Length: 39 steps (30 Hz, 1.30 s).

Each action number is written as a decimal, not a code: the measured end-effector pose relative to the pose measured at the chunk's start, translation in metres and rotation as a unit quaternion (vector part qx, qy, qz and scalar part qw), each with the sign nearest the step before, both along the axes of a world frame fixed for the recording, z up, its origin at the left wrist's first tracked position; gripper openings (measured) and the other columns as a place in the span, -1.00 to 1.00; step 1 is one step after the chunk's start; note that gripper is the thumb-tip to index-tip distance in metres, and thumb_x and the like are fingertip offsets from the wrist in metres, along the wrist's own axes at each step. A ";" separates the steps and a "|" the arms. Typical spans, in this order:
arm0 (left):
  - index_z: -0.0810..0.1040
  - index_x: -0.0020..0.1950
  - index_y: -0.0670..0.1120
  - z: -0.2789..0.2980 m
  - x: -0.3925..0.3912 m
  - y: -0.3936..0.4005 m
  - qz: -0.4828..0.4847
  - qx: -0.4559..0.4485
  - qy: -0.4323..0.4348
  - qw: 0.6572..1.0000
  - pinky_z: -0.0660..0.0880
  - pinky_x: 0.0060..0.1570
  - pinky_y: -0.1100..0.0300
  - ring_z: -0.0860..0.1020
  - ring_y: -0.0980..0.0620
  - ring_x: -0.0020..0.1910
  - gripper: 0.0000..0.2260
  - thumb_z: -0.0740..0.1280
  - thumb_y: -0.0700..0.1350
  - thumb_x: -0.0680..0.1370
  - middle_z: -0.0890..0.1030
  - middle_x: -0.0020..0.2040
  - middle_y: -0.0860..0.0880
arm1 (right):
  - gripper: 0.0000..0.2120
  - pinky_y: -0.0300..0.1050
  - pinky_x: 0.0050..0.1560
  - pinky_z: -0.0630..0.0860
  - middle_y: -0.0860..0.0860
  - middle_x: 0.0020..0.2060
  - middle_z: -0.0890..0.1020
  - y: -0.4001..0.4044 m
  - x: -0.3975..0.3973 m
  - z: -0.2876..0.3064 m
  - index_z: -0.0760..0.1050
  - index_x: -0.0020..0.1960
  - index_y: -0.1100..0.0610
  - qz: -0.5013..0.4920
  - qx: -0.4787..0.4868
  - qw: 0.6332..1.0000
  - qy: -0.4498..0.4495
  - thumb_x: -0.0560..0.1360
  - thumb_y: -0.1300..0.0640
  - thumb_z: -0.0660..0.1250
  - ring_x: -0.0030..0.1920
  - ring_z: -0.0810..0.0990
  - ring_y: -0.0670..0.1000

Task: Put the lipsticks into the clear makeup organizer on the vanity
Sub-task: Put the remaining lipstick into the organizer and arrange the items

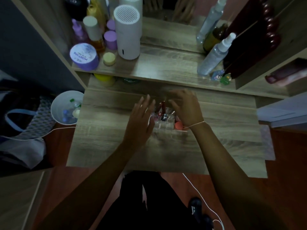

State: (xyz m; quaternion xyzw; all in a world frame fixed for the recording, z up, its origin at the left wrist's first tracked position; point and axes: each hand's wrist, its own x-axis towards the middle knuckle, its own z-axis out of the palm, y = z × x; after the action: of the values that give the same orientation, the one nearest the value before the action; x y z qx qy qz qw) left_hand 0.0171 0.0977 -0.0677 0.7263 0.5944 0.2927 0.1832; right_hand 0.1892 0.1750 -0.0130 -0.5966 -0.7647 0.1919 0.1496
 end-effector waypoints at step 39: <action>0.18 0.49 -0.11 -0.005 0.016 0.012 -0.033 -0.034 0.121 0.992 0.09 0.40 -0.26 0.18 -0.20 0.48 -0.47 0.24 -0.10 0.55 0.17 0.52 -0.24 | -0.76 0.12 0.20 0.41 0.01 0.11 0.59 -0.009 0.009 -0.010 0.57 0.10 -0.01 0.023 -0.047 0.998 -0.043 0.44 0.03 0.39 0.16 0.48 0.12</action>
State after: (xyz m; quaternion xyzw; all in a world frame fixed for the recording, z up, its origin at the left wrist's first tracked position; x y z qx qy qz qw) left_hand 0.0333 0.1100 -0.0732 0.7690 0.5973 0.1763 0.1443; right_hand 0.1986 0.1663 -0.0230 -0.5931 -0.7741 0.2050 0.0837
